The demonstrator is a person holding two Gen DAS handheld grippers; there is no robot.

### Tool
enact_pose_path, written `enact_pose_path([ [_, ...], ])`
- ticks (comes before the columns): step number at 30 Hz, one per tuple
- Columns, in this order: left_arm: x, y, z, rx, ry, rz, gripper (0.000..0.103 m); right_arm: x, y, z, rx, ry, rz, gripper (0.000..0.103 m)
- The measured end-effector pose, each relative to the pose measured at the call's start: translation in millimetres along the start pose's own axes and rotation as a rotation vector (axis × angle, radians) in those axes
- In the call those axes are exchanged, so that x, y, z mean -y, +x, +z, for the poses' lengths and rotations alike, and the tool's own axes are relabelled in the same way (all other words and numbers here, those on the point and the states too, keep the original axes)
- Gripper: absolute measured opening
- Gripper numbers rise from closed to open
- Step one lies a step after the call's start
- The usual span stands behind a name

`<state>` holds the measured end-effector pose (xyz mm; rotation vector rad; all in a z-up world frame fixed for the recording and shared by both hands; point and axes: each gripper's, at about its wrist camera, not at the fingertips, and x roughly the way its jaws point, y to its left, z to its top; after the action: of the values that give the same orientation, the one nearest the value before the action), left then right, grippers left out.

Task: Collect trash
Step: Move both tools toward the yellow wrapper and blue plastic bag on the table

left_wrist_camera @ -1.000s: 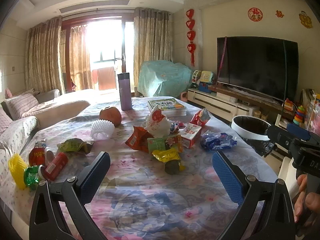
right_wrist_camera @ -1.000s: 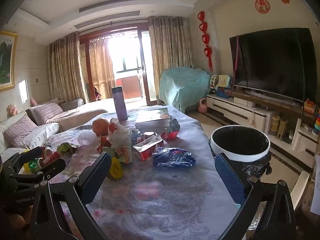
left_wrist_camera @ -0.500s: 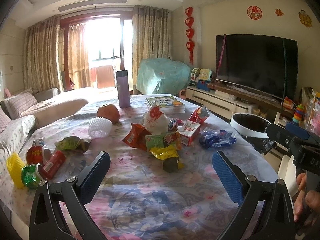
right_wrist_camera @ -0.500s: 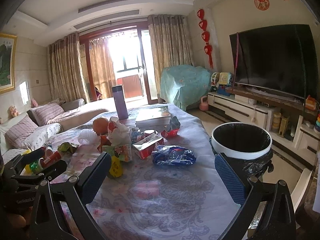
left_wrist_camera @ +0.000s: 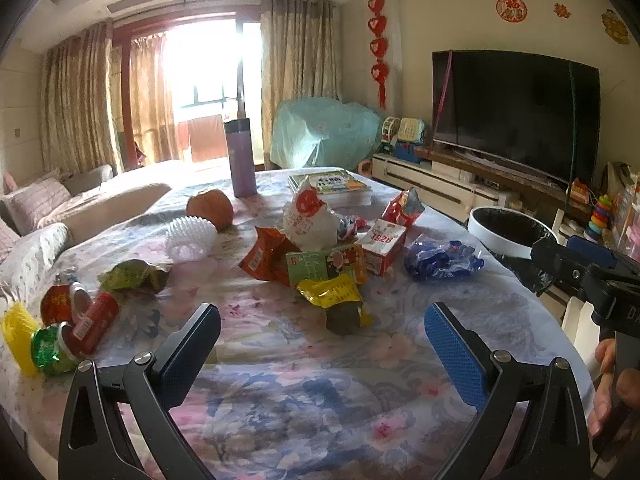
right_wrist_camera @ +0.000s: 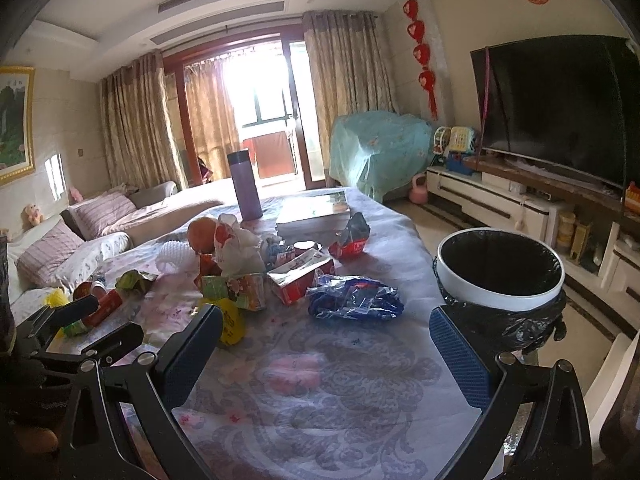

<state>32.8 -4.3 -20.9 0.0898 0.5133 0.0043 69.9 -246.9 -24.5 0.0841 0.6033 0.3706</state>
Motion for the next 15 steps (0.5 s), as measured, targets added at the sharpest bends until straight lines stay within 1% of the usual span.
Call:
enact_pose_path([
  [4, -2, 19, 6, -0.039, -0.022, -0.008, 0.102, 8, 12, 0, -0.032, 0.012, 0.018, 0.103],
  [5, -3, 22, 8, -0.032, -0.005, 0.003, 0.102, 10, 15, 0, -0.041, 0.016, 0.02, 0.103],
  [10, -1, 43, 14, -0.057, 0.006, 0.023, 0.101, 23, 35, 0, -0.094, 0.031, 0.02, 0.103],
  [15, 0, 63, 15, -0.133, -0.042, 0.0, 0.101, 33, 61, 3, -0.154, 0.036, 0.034, 0.103],
])
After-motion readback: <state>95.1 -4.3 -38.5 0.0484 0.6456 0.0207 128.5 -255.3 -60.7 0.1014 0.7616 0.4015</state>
